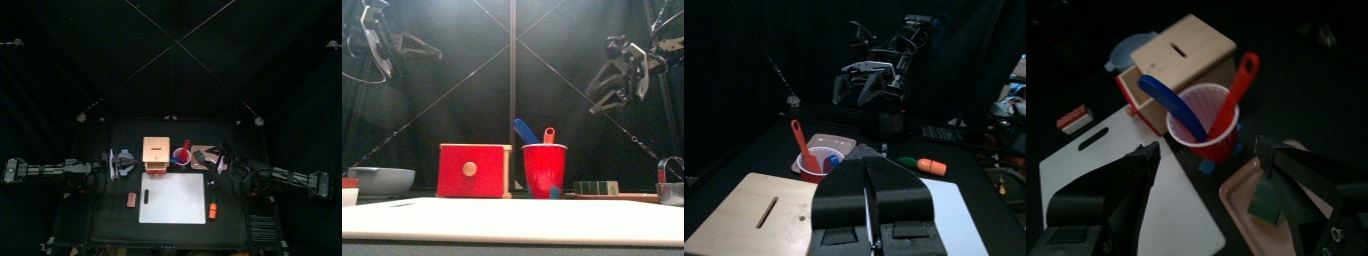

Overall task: Place sushi on board then cut the sushi with the knife then place the pieces on the plate
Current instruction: Pick knife at handle with right hand

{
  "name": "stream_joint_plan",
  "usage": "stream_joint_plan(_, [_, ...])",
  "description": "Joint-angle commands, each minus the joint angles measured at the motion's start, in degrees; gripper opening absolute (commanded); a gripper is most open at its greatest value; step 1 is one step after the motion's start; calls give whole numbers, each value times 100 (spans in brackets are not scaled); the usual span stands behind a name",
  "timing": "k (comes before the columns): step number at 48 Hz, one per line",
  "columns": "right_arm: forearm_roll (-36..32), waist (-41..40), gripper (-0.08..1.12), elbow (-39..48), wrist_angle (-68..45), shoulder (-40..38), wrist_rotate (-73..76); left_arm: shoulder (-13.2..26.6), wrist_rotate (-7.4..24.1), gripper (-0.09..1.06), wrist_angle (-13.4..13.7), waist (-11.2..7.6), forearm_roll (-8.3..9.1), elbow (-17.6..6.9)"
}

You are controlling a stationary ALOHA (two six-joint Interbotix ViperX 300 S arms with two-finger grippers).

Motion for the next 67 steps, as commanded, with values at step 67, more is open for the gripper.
stream_joint_plan(67, [-1951,-202,104,-1556,1327,3296,1503,9,-9,10,-53,185,-281,97])
